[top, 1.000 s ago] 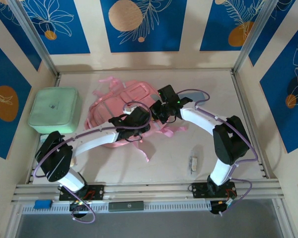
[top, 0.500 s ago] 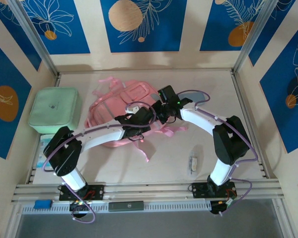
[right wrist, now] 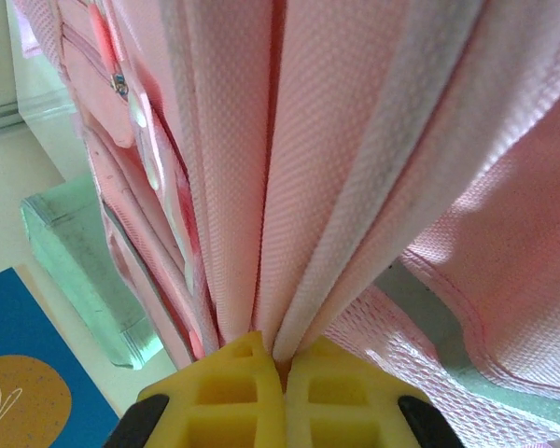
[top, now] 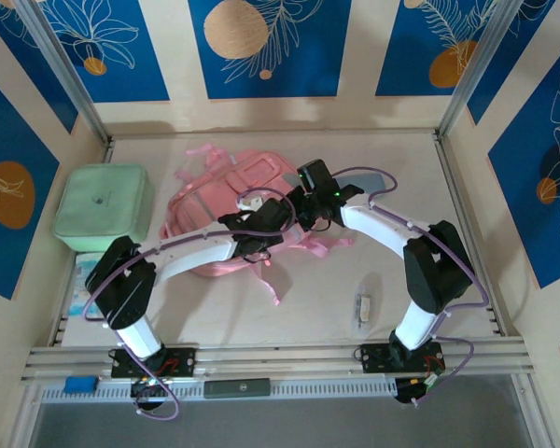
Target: Pack the student bag
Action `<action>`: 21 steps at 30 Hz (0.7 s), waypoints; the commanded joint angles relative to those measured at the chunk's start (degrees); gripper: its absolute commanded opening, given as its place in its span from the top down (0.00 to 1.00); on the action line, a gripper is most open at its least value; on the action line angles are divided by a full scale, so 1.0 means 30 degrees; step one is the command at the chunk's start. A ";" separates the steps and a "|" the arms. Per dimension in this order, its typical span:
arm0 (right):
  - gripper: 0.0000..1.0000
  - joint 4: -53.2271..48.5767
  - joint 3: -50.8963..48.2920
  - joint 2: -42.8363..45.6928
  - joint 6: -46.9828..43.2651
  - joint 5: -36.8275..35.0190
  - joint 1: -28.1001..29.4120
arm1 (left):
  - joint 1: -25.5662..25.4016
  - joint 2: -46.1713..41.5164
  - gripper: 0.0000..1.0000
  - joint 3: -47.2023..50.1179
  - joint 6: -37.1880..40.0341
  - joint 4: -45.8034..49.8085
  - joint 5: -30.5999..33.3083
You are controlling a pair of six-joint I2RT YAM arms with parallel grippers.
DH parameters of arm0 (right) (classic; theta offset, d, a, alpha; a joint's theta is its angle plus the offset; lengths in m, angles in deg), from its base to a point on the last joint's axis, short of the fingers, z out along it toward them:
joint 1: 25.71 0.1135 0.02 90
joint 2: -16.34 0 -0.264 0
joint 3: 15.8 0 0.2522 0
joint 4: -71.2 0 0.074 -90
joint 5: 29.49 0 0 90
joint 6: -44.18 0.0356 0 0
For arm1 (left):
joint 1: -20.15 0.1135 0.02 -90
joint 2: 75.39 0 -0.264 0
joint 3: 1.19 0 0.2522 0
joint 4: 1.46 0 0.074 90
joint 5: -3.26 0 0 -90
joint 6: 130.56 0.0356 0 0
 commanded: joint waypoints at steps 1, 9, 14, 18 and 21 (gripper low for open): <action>1.00 -0.0146 0.0035 0.1158 -0.0352 0.1927 0.0395 | 0.0351 -0.1265 0.97 0.0135 0.0729 -0.2258 0.0184; 1.00 -0.0688 0.0926 0.0311 -0.2230 0.3213 -0.1275 | 0.1697 -0.3479 1.00 0.1201 0.1963 -0.0314 -0.5666; 1.00 -0.0978 0.2062 -0.1069 -0.3124 0.4953 -0.2429 | 0.2010 -0.4546 1.00 0.2004 0.3721 0.3595 -0.5177; 1.00 -0.1492 0.2624 -0.1575 -0.3708 0.4744 -0.2442 | 0.2375 -0.4646 1.00 0.2996 0.4403 0.4596 -0.5181; 1.00 -0.1443 0.2564 -0.1613 -0.3737 0.4701 -0.2442 | 0.2415 -0.4560 1.00 0.3306 0.4616 0.4933 -0.4573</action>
